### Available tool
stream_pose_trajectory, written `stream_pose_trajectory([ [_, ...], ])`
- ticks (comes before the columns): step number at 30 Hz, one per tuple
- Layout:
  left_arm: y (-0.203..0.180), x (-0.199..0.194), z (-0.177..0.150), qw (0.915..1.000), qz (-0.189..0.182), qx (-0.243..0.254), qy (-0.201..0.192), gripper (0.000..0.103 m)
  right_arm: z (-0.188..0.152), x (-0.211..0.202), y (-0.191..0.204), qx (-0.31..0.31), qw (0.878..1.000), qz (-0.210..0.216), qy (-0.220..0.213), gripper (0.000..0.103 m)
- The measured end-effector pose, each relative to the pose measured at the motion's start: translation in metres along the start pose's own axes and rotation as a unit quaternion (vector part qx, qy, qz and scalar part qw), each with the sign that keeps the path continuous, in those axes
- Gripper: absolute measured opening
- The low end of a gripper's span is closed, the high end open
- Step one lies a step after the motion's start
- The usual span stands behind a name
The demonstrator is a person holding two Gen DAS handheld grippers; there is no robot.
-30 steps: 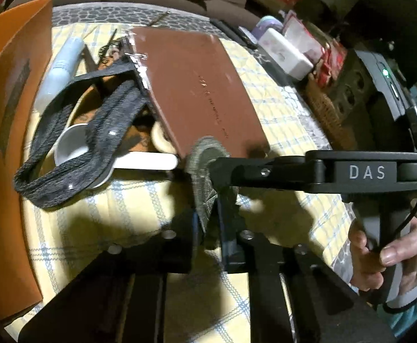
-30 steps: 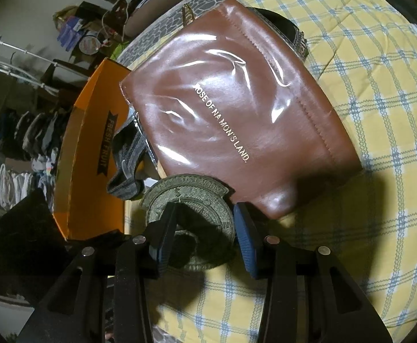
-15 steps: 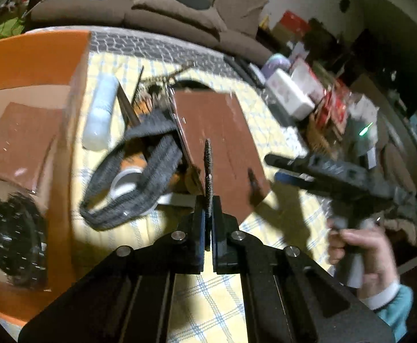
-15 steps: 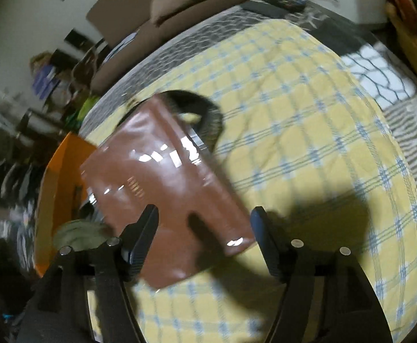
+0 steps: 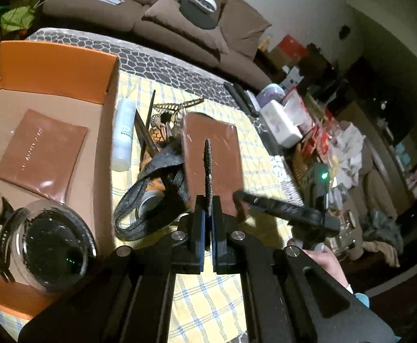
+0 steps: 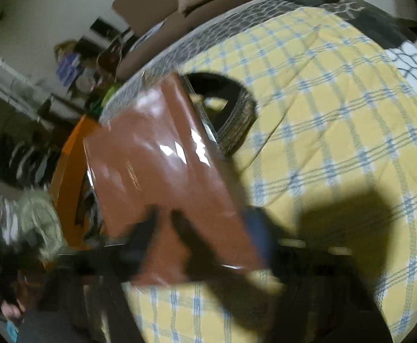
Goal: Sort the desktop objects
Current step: 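Lift the pouch with the right gripper while the left gripper grasps a thin black comb, then carry the pouch and comb over the orange box and open both grippers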
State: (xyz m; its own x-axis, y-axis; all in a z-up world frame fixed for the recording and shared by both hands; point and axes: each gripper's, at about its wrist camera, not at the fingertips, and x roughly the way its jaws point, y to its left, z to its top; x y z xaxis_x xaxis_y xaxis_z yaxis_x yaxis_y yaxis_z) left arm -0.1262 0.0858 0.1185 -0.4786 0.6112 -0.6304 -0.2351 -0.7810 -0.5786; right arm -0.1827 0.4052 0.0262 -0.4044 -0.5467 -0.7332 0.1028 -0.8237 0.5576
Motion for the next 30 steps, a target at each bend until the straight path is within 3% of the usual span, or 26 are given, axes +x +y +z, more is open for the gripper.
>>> stream_pose_trajectory([
  [5,0.014,-0.017,0.008,0.9997,-0.011,-0.019,-0.014,0.003,-0.008,0.004,0.014,-0.032,0.998,0.036,0.031,0.018],
  [8,0.025,-0.021,0.012,0.9990,-0.018,-0.037,-0.017,0.003,-0.009,0.006,0.019,-0.028,0.995,0.083,0.044,0.020],
  [9,0.028,-0.022,0.013,0.9988,-0.020,-0.041,-0.018,0.003,-0.009,0.007,0.020,-0.025,0.993,0.103,0.044,0.025],
  [10,0.030,-0.021,0.013,0.9986,-0.022,-0.045,-0.017,0.003,-0.008,0.008,0.021,-0.021,0.993,0.111,0.044,0.036],
  [12,0.032,-0.019,0.014,0.9983,-0.024,-0.050,-0.016,0.003,-0.005,0.010,0.021,-0.013,0.993,0.109,0.036,0.056],
  [13,0.032,-0.019,0.014,0.9983,-0.024,-0.050,-0.015,0.003,-0.003,0.012,0.020,-0.006,0.994,0.107,0.030,0.061],
  [17,0.035,-0.021,0.013,0.9982,-0.026,-0.052,-0.013,0.003,0.002,0.022,0.013,0.031,0.992,0.123,0.018,0.061],
  [20,0.037,-0.022,0.011,0.9981,-0.026,-0.053,-0.014,0.003,0.004,0.032,0.015,0.039,0.993,0.112,0.015,0.060],
  [22,0.038,-0.024,0.011,0.9980,-0.026,-0.055,-0.015,0.003,0.004,0.035,0.018,0.041,0.993,0.107,0.012,0.040],
  [25,0.040,-0.027,0.011,0.9979,-0.027,-0.056,-0.017,0.003,0.006,0.028,0.021,0.036,0.993,0.111,0.001,0.022],
  [28,0.043,-0.031,0.012,0.9977,-0.026,-0.058,-0.022,0.003,0.006,0.014,0.023,0.034,0.990,0.135,-0.022,0.011],
  [30,0.046,-0.036,0.013,0.9974,-0.027,-0.061,-0.026,0.003,0.009,0.000,0.029,0.030,0.986,0.156,-0.042,0.009],
])
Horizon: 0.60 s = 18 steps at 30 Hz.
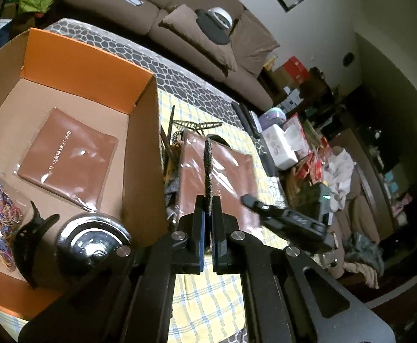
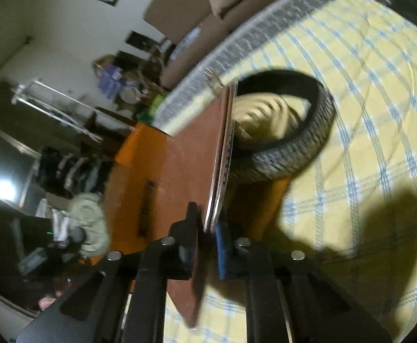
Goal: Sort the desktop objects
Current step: 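Carry the pouch and comb over the orange box and open both grippers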
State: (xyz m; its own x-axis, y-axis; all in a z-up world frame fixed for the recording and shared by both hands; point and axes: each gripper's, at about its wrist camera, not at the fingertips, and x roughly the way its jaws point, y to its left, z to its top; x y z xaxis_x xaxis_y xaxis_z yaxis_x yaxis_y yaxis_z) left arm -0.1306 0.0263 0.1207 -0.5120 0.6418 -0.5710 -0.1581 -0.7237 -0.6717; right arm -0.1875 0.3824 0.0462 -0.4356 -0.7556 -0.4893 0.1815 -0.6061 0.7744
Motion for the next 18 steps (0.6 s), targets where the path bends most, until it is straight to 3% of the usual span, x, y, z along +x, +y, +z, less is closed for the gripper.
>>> stream_pose_trajectory([
  [8,0.015,-0.021,0.008,0.9996,0.003,-0.014,-0.024,0.003,0.015,-0.026,0.062,-0.024,0.997,0.041,-0.068,0.006],
  [18,0.060,-0.068,0.021,0.9965,0.020,-0.042,-0.070,0.003,0.029,-0.010,0.113,-0.024,0.993,0.067,-0.096,0.006],
])
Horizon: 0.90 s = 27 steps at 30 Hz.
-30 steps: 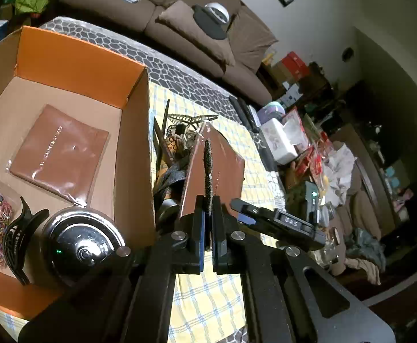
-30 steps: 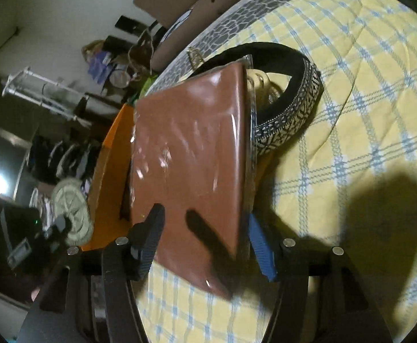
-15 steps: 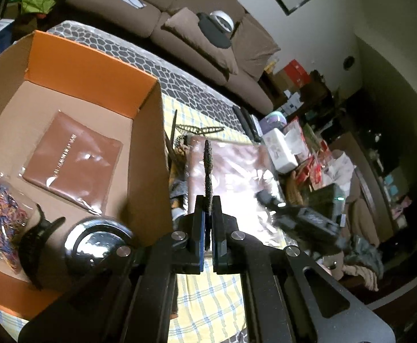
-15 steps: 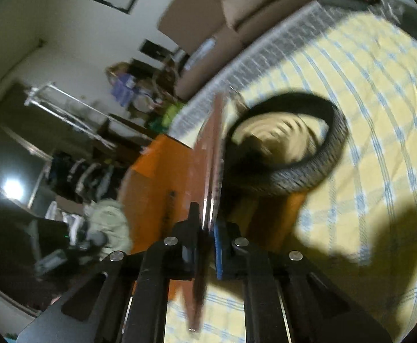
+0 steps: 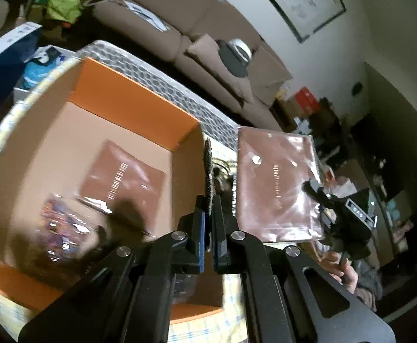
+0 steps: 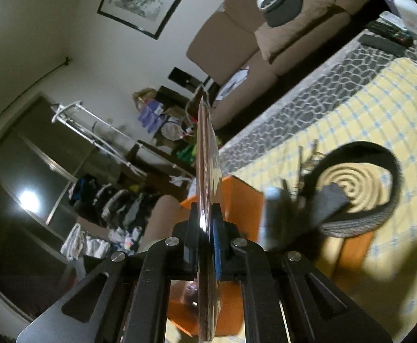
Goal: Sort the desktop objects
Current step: 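Carry the pouch and comb over the orange box and open both grippers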
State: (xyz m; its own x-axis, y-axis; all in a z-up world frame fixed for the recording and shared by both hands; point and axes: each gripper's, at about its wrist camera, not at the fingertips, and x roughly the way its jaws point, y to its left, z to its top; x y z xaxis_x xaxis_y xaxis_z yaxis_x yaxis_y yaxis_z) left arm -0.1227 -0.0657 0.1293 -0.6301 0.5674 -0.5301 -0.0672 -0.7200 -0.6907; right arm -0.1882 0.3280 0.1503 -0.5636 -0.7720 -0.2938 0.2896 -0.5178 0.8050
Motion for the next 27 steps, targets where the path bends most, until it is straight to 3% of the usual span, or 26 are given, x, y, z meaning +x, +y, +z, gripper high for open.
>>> stream_pose_trajectory([
  [6,0.031,-0.024,0.010,0.9993,0.026,-0.015,-0.020,0.003,-0.003,0.043,0.028,-0.006,1.000,0.014,0.005,0.006],
  [14,0.060,-0.033,0.020,0.9966,0.077,-0.021,-0.021,0.003,-0.025,0.110,0.030,0.034,0.999,0.008,0.023,0.006],
  [21,0.075,-0.023,0.018,0.9891,0.144,0.013,0.027,0.003,-0.046,0.156,0.025,0.055,0.997,-0.019,0.041,0.006],
  [27,0.078,-0.011,0.010,0.9839,0.164,0.029,0.064,0.003,-0.060,0.180,0.032,0.035,0.996,-0.047,0.068,0.006],
])
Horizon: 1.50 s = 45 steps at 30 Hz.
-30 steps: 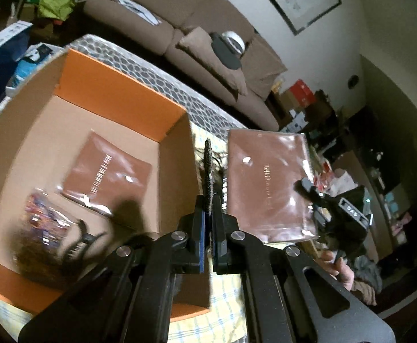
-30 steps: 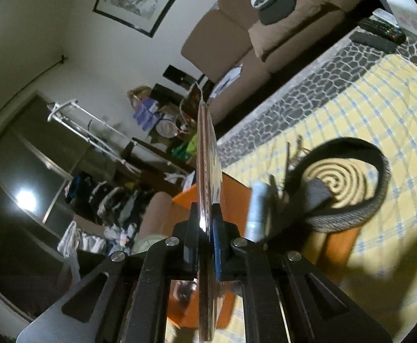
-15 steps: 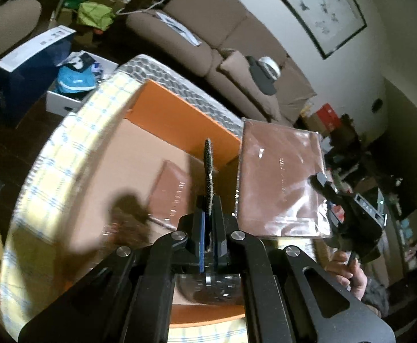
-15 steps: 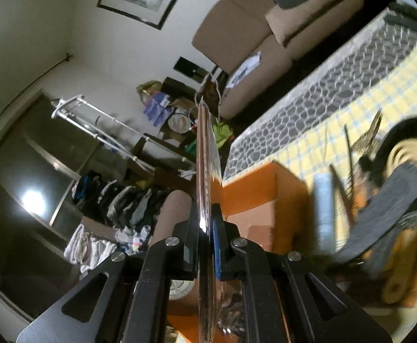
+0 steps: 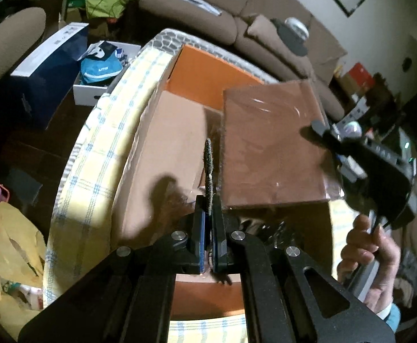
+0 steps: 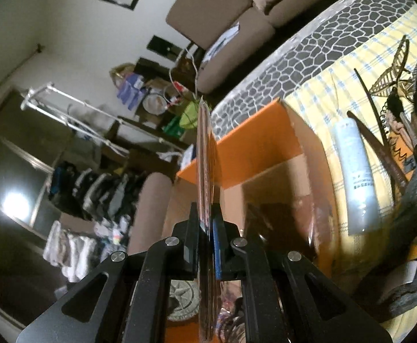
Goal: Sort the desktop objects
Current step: 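Carry the pouch and comb over the orange box and open both grippers, then withdraw both grippers from the box back toward the pile of items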
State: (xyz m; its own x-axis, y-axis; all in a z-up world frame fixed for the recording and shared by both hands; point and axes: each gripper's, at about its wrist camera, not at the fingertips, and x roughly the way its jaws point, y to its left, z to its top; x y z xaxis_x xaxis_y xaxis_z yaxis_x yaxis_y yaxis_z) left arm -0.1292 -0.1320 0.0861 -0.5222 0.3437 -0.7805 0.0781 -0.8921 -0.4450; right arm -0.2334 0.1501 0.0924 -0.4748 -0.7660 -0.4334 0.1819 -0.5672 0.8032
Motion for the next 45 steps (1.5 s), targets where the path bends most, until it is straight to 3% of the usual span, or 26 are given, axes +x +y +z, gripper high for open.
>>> stream_pose_trajectory([
  [5,-0.007,0.006,-0.003,0.9990,0.036,0.026,0.010,0.003,-0.006,0.018,0.008,-0.039,0.997,-0.060,0.026,0.007],
  [9,-0.011,0.009,-0.006,0.9977,0.056,0.034,0.016,0.003,-0.011,0.026,0.017,-0.085,0.986,-0.135,0.041,0.018],
  [17,-0.006,0.000,-0.004,0.9982,0.056,0.019,0.012,0.005,-0.013,0.024,0.023,-0.125,0.977,-0.167,0.044,0.025],
  [18,-0.005,-0.002,-0.003,0.9982,0.056,0.018,0.010,0.005,-0.013,0.024,0.025,-0.129,0.975,-0.173,0.044,0.029],
  [19,-0.005,-0.003,-0.003,0.9980,0.060,0.018,0.008,0.009,-0.013,0.022,0.028,-0.136,0.973,-0.183,0.040,0.046],
  [21,-0.004,-0.009,-0.002,0.9979,0.063,0.016,0.001,0.019,-0.011,0.016,0.037,-0.154,0.967,-0.200,0.022,0.064],
  [22,-0.004,-0.012,-0.002,0.9980,0.061,0.014,-0.003,0.020,-0.009,0.008,0.042,-0.165,0.964,-0.207,0.006,0.064],
  [28,-0.004,-0.025,0.001,0.9986,0.048,0.008,-0.020,0.026,-0.001,-0.017,0.052,-0.174,0.965,-0.196,-0.021,0.064],
  [35,-0.009,-0.029,0.003,0.9991,0.030,0.003,-0.028,0.031,-0.003,-0.020,0.047,-0.174,0.962,-0.210,-0.006,0.066],
  [45,-0.039,-0.020,0.000,0.9996,-0.005,0.006,-0.027,0.045,-0.004,-0.041,0.034,-0.165,0.961,-0.223,-0.007,0.086],
])
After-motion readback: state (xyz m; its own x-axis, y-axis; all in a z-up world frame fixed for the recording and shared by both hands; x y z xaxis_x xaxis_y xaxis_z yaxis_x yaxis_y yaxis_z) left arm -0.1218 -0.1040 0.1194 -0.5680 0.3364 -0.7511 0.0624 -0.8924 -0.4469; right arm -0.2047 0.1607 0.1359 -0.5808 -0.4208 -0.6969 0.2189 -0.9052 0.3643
